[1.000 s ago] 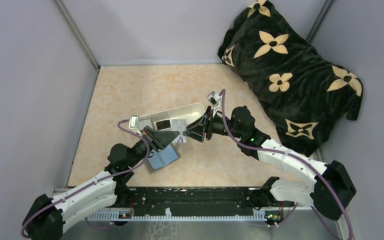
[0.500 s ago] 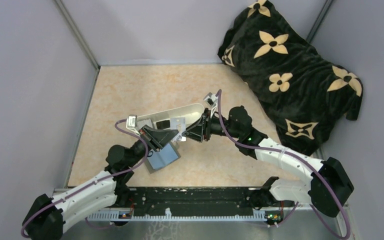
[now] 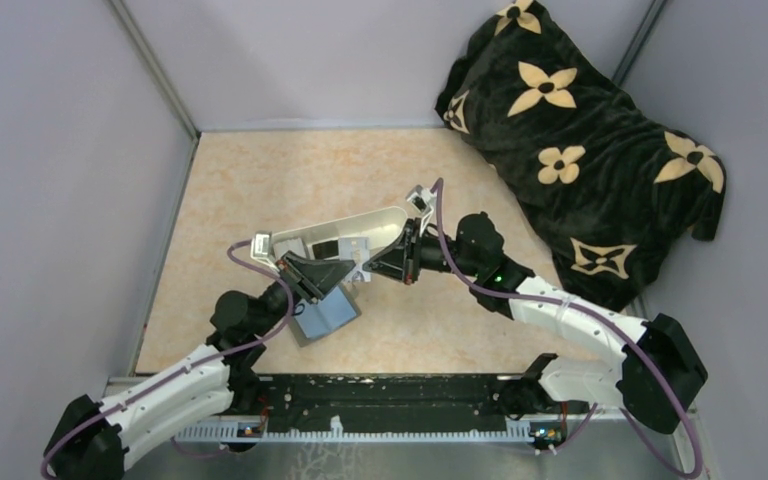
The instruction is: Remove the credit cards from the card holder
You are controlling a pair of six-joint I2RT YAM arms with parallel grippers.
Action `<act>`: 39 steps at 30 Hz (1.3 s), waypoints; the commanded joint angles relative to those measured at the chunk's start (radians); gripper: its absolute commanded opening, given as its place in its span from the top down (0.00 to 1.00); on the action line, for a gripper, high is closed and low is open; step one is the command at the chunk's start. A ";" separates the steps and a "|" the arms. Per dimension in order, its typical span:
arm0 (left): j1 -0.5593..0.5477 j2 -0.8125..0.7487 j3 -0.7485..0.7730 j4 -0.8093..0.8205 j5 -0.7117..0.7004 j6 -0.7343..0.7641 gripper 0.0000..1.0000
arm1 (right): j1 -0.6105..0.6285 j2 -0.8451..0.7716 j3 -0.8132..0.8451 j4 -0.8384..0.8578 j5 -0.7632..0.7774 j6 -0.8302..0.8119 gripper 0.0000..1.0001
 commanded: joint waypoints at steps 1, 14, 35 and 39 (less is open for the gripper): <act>0.001 -0.102 -0.002 -0.131 -0.065 0.026 0.61 | 0.005 -0.006 0.083 -0.087 0.075 -0.050 1.00; 0.001 -0.394 0.224 -1.029 -0.411 0.210 0.19 | 0.051 0.456 0.769 -0.805 0.404 -0.114 1.00; 0.000 -0.358 0.442 -1.452 -0.720 0.214 0.00 | 0.200 1.044 1.488 -1.356 0.690 -0.159 1.00; 0.001 -0.333 0.442 -1.457 -0.711 0.220 0.00 | 0.201 1.091 1.524 -1.367 0.689 -0.168 1.00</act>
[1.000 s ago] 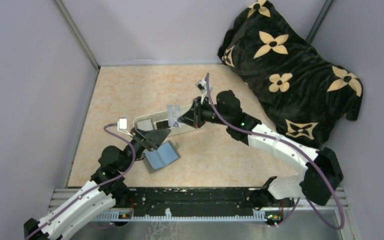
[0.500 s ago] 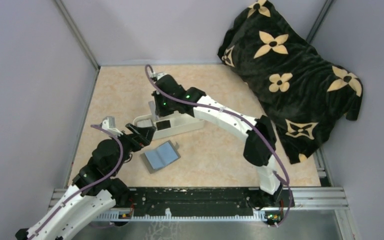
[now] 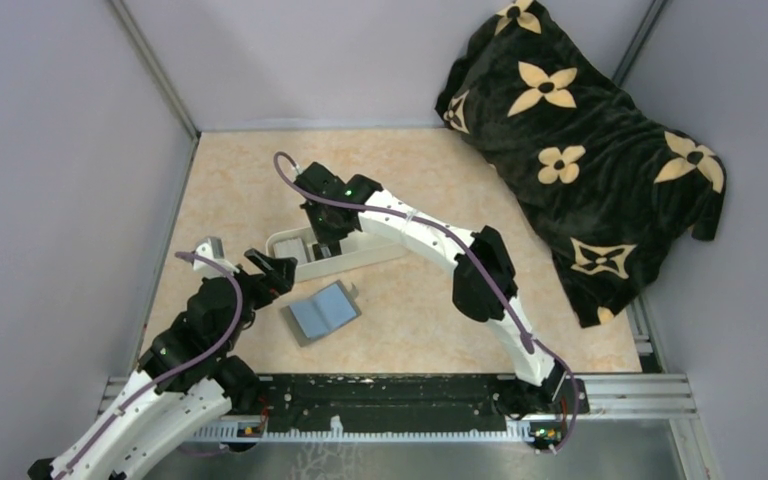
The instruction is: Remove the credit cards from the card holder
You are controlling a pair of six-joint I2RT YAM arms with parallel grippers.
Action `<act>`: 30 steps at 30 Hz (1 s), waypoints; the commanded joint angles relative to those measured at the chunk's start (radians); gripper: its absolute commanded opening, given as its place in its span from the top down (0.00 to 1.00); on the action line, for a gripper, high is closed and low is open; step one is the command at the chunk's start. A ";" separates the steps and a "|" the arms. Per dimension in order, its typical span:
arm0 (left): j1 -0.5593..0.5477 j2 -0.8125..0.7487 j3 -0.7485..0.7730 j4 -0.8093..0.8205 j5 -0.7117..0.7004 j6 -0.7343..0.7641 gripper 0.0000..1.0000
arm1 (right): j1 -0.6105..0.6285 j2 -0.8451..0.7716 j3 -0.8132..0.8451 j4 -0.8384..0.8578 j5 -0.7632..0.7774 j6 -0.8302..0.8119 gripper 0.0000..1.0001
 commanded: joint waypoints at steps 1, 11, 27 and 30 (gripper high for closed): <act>0.001 0.016 0.021 -0.019 -0.014 0.019 0.00 | -0.001 0.044 0.087 -0.042 0.014 -0.024 1.00; 0.001 -0.005 -0.020 0.015 -0.004 0.027 0.00 | -0.005 0.124 0.206 -0.110 -0.029 -0.032 1.00; 0.001 -0.050 -0.067 0.013 0.010 0.024 0.01 | -0.013 0.197 0.247 -0.146 -0.051 -0.028 1.00; 0.001 -0.047 -0.064 0.009 0.010 0.032 0.01 | -0.013 0.216 0.251 -0.136 -0.060 -0.024 1.00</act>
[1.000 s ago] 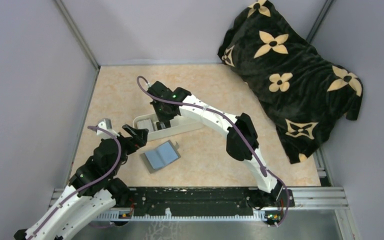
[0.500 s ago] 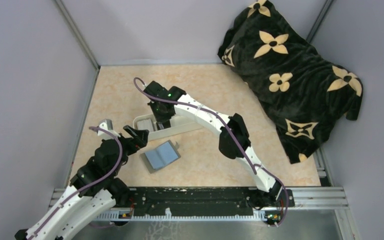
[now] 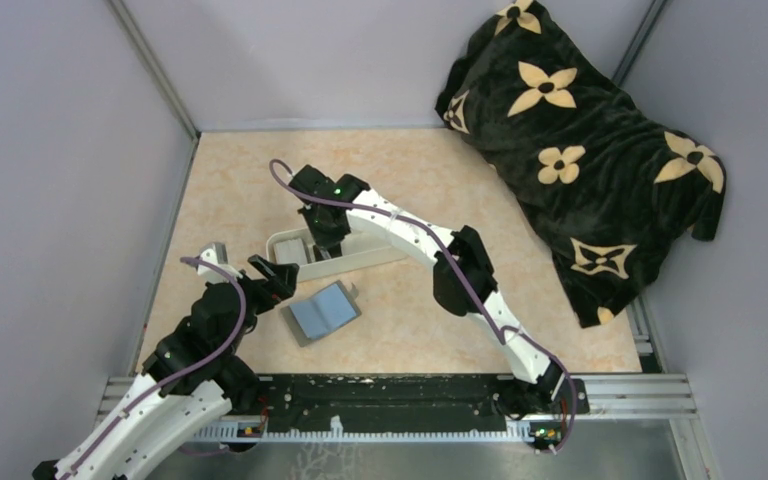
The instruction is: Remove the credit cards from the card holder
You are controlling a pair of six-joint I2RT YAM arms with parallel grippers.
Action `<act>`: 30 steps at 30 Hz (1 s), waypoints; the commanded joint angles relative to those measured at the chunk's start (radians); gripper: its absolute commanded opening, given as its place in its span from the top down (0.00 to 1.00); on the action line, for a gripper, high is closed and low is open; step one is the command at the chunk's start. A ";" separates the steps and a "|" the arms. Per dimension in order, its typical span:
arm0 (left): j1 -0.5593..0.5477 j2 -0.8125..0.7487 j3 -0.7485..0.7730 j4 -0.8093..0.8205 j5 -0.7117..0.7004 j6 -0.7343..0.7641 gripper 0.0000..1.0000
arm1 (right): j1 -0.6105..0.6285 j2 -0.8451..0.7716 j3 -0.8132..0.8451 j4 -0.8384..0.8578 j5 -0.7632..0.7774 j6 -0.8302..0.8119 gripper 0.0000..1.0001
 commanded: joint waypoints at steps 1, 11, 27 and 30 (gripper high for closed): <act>0.001 -0.008 -0.001 0.001 0.001 0.026 0.00 | 0.002 0.041 0.055 -0.010 -0.026 0.004 1.00; 0.001 -0.006 -0.011 -0.012 0.004 0.024 0.00 | 0.002 0.084 0.056 0.018 -0.040 0.009 1.00; 0.001 0.046 -0.019 0.020 0.020 0.025 0.00 | 0.004 0.063 0.052 0.059 -0.079 0.015 0.86; 0.001 0.035 -0.025 0.019 0.022 0.023 0.00 | 0.005 0.060 0.047 0.066 -0.085 0.014 0.82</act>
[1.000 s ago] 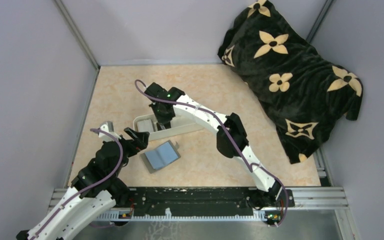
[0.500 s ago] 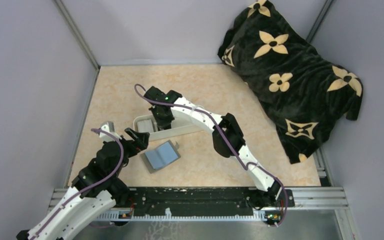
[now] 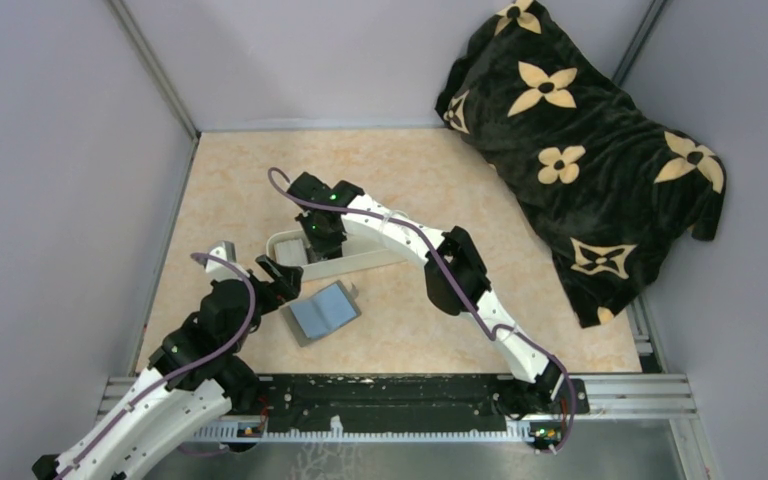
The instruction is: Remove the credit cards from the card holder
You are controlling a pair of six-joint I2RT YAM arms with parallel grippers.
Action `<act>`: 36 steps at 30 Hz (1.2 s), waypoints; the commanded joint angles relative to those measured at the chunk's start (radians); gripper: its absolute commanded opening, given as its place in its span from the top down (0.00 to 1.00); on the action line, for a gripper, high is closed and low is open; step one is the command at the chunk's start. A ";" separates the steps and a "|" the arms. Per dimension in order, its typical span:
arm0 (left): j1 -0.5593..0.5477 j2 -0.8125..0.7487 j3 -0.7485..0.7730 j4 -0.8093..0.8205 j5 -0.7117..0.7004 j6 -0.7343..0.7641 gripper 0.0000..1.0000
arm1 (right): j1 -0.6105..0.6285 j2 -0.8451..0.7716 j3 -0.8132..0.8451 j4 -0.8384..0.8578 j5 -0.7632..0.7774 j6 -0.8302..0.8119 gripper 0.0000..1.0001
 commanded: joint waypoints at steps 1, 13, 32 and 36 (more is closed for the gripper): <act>0.001 -0.014 -0.015 0.017 0.009 0.009 0.00 | 0.005 -0.014 0.034 0.036 -0.020 0.004 0.82; 0.001 -0.019 -0.024 0.036 0.024 0.025 0.00 | 0.007 -0.097 -0.047 0.100 0.016 0.012 0.83; 0.001 0.120 0.044 0.165 0.124 0.058 0.00 | -0.116 -0.990 -1.115 0.850 0.366 0.091 0.76; 0.001 0.163 0.074 0.164 0.130 0.056 0.00 | -0.118 -1.182 -1.324 0.968 0.469 0.086 0.75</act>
